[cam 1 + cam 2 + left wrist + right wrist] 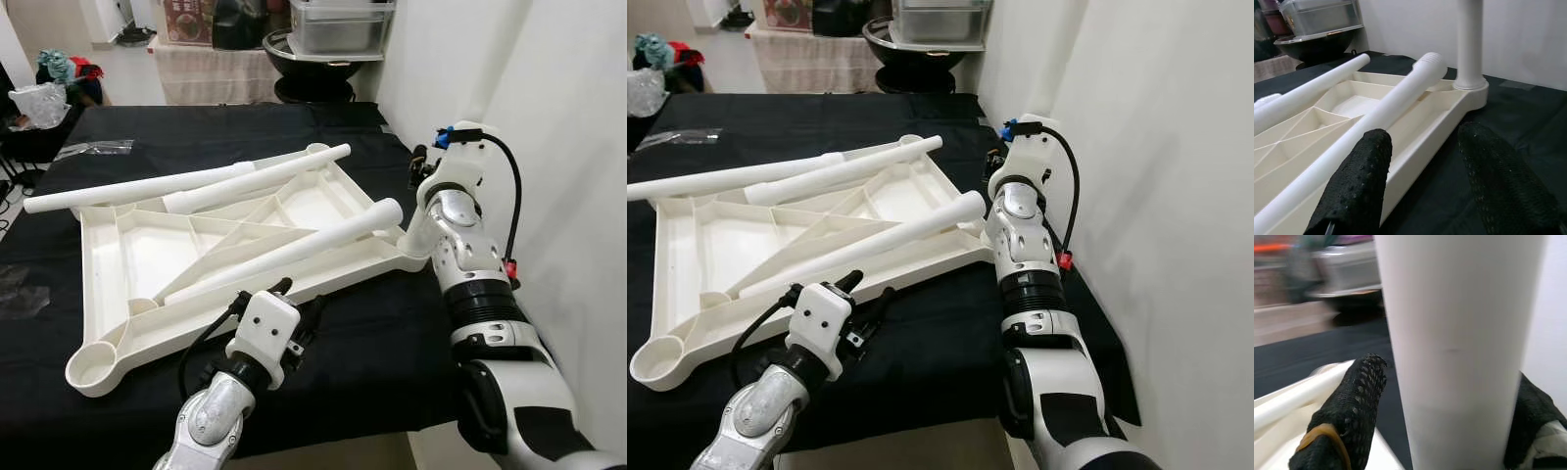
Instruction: Building children table
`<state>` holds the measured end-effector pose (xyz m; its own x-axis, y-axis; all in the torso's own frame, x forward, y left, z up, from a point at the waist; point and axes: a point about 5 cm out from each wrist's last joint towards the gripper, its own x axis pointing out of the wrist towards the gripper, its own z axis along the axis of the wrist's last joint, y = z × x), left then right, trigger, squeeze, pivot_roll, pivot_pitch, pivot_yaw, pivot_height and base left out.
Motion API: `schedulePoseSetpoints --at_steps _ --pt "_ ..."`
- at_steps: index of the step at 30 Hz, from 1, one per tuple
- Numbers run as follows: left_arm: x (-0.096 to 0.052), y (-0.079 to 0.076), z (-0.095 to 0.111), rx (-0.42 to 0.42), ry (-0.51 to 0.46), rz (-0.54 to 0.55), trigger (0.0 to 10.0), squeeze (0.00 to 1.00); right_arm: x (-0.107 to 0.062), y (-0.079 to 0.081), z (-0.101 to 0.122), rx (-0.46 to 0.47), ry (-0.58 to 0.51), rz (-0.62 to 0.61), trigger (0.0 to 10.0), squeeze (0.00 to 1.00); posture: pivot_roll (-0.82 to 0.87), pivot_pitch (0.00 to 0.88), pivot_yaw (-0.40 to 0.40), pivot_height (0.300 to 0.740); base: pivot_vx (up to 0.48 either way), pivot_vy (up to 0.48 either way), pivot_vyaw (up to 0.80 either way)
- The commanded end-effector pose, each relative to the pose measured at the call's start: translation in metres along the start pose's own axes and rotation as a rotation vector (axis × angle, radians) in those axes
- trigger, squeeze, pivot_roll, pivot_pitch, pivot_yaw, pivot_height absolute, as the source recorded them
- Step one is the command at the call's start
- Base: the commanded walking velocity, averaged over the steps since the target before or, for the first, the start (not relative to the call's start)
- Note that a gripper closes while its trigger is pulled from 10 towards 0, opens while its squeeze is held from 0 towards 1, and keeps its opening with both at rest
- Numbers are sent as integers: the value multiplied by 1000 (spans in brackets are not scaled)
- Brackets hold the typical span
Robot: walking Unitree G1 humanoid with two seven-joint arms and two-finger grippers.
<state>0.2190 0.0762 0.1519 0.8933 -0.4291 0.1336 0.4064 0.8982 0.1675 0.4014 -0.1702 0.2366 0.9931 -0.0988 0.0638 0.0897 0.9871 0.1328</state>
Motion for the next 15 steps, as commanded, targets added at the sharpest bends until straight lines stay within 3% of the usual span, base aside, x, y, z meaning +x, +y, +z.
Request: schedulePoseSetpoints --at_steps 1,2,3,5,7,8,9,10,11,15 --pt "-1 -1 -3 -4 14 1 10000 0 -4 19 2 24 36 427 10000 0 39 19 -76 740 0 0 0" --pt "-1 -1 -3 -4 14 1 10000 0 -4 19 2 24 36 427 10000 0 39 19 -76 740 0 0 0" --pt "-1 -1 -3 -5 14 2 10000 0 -9 17 0 35 60 559 10000 0 39 19 -76 740 0 0 0" --pt "-1 -1 -3 -5 14 2 10000 0 -9 17 0 35 60 559 10000 0 39 19 -76 740 0 0 0" --pt "-1 -1 -3 -6 13 0 10000 0 -37 14 0 64 59 930 10000 0 39 19 -76 740 0 0 0" --pt "-1 -1 -3 -6 13 0 10000 0 -37 14 0 64 59 930 10000 0 39 19 -76 740 0 0 0" --pt "-1 -1 -3 -5 12 0 10000 0 -50 14 -2 68 69 1073 10000 0 45 20 -74 740 0 0 0" --pt "-1 -1 -3 -5 12 0 10000 0 -50 14 -2 68 69 1073 10000 0 45 20 -74 740 0 0 0" --pt "-1 0 -2 -5 12 0 10000 0 -57 16 -6 57 89 1162 10000 0 45 20 -74 740 0 0 0" --pt "-2 0 -2 -3 13 1 10000 0 -61 23 -10 38 111 1226 10000 0 47 21 -74 740 0 0 0"
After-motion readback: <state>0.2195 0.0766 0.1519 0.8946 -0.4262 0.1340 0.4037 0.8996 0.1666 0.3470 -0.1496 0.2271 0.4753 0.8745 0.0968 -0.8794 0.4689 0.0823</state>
